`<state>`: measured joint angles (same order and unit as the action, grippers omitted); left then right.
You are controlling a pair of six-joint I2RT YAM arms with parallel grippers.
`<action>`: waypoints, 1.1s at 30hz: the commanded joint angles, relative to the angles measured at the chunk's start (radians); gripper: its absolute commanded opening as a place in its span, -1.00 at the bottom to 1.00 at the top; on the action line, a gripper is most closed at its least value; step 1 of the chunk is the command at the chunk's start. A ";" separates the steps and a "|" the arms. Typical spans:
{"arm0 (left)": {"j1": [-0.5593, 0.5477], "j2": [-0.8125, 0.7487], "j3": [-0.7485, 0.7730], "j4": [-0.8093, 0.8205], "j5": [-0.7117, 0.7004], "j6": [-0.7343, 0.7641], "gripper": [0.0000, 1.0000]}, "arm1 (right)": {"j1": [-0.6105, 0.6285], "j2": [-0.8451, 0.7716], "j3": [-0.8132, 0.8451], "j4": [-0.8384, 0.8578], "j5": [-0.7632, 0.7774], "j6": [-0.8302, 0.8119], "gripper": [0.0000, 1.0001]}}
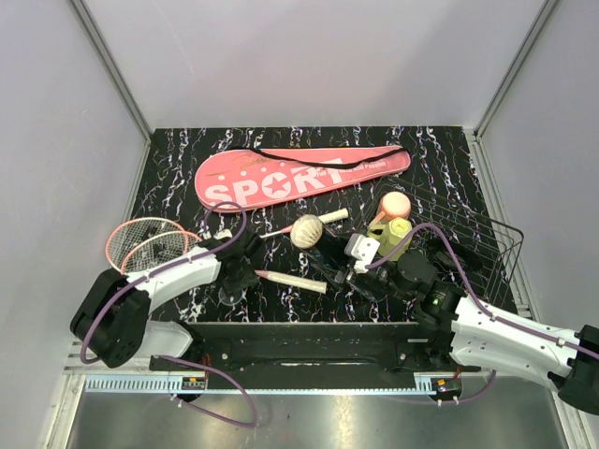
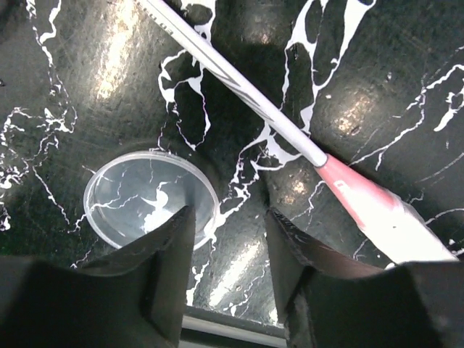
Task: Pack up the badminton gear
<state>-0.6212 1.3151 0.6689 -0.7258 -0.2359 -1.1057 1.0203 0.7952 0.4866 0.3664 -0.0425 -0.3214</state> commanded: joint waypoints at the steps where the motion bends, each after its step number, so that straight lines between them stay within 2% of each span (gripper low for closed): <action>1: -0.003 0.032 -0.034 0.086 -0.039 -0.040 -0.13 | 0.006 -0.024 -0.011 -0.003 0.026 0.024 -0.16; 6: -0.003 0.047 -0.075 0.130 -0.028 -0.056 -0.48 | 0.004 -0.021 -0.014 -0.004 0.029 0.028 -0.16; 7: -0.002 0.044 -0.081 0.134 -0.026 -0.051 -0.64 | 0.004 -0.016 -0.016 -0.004 0.027 0.031 -0.16; 11: 0.000 -0.066 -0.052 0.063 -0.063 -0.019 -1.00 | 0.004 -0.005 -0.011 -0.001 0.024 0.033 -0.15; 14: -0.002 -0.208 0.033 0.026 -0.086 0.091 -1.00 | 0.004 0.002 -0.008 -0.003 0.021 0.031 -0.16; 16: -0.002 -0.290 0.112 0.048 -0.028 0.249 -1.00 | 0.004 0.012 -0.008 0.000 0.020 0.025 -0.16; 17: -0.002 -0.365 0.139 0.086 0.028 0.303 -1.00 | 0.004 0.015 -0.005 -0.001 0.018 0.024 -0.16; 18: -0.002 -0.397 0.197 0.103 0.062 0.408 -1.00 | 0.004 0.021 -0.002 -0.004 0.016 0.022 -0.16; 21: -0.002 -0.508 0.302 0.181 0.216 0.586 -1.00 | 0.004 0.030 0.004 -0.007 0.010 0.019 -0.15; 23: -0.002 -0.553 0.348 0.218 0.324 0.644 -1.00 | 0.006 0.035 0.007 -0.009 -0.002 0.018 -0.15; 25: -0.003 -0.557 0.417 0.223 0.400 0.710 -1.00 | 0.004 0.044 0.015 -0.011 -0.016 0.018 -0.15; 29: -0.005 -0.476 0.518 0.177 0.683 0.773 -1.00 | 0.006 0.075 0.047 -0.032 -0.077 0.012 -0.16; 33: -0.011 -0.461 0.546 0.177 0.756 0.794 -1.00 | 0.004 0.104 0.081 -0.056 -0.097 0.001 -0.17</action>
<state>-0.6243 0.8146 1.2003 -0.5358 0.3271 -0.3946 1.0203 0.8757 0.5163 0.3450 -0.0944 -0.3286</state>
